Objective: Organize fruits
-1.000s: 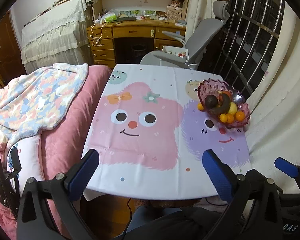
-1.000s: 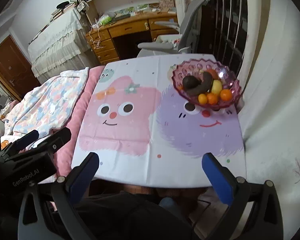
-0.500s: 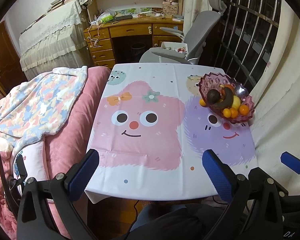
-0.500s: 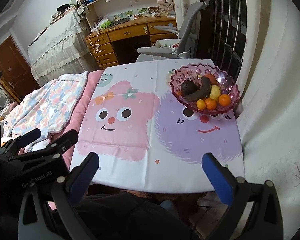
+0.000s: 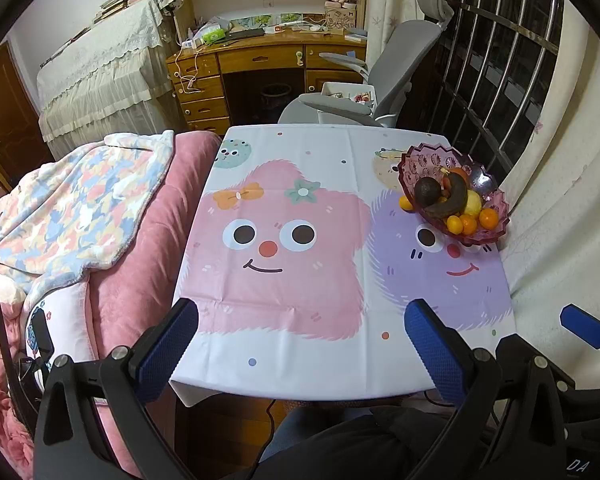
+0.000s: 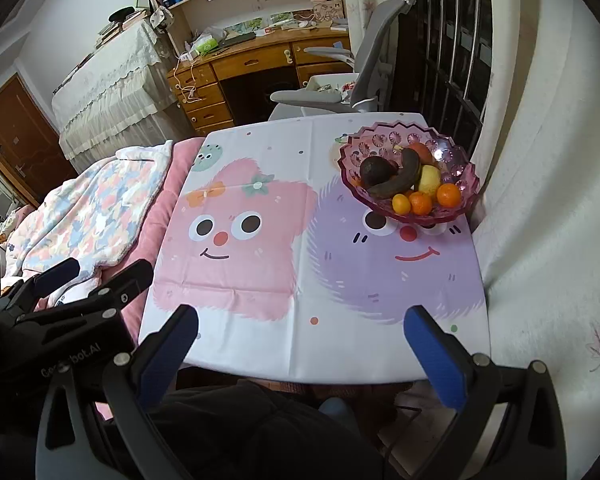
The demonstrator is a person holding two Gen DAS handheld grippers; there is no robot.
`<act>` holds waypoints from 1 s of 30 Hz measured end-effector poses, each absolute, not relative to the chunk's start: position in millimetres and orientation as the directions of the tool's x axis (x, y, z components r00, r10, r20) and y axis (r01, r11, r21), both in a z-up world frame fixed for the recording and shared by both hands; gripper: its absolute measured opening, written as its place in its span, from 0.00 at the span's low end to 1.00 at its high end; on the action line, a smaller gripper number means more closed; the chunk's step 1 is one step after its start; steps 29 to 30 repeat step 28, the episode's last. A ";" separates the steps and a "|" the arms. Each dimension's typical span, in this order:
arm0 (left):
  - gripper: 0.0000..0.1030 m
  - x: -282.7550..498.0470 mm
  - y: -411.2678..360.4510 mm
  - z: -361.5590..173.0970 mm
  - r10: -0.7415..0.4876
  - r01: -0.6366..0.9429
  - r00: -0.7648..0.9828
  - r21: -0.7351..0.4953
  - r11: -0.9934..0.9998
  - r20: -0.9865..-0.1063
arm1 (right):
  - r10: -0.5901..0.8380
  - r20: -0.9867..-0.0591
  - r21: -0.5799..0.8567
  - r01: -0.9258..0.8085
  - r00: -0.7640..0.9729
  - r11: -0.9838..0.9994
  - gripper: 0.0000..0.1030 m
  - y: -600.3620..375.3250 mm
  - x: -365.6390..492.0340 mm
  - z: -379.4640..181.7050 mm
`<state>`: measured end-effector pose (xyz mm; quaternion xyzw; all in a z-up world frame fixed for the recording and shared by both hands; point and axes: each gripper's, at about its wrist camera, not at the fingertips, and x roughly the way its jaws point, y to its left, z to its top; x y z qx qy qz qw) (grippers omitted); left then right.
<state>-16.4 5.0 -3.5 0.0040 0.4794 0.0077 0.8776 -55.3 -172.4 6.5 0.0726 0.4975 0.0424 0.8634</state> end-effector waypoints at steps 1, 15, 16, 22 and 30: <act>0.99 -16.5 5.4 -3.1 0.017 -0.009 0.539 0.014 1.000 -0.842 | 0.145 -0.853 0.168 -0.001 0.501 0.986 1.00 -172.3 -55.3 6.4; 0.99 -15.9 5.7 -2.3 0.019 -0.010 0.539 0.016 1.000 -0.842 | 0.145 -0.854 0.168 0.000 0.500 0.986 1.00 -171.3 -55.0 7.1; 0.99 -15.8 6.0 -2.2 0.019 -0.010 0.538 0.016 1.000 -0.842 | 0.145 -0.853 0.167 0.000 0.501 0.986 1.00 -171.2 -55.0 7.1; 0.99 -15.6 7.2 -3.7 0.018 -0.009 0.538 0.015 1.000 -0.843 | 0.144 -0.854 0.167 0.001 0.500 0.986 1.00 -170.6 -54.6 7.5; 0.99 -15.2 7.5 -4.3 0.019 -0.009 0.538 0.017 1.000 -0.843 | 0.145 -0.854 0.168 0.001 0.499 0.986 1.00 -170.4 -54.4 7.8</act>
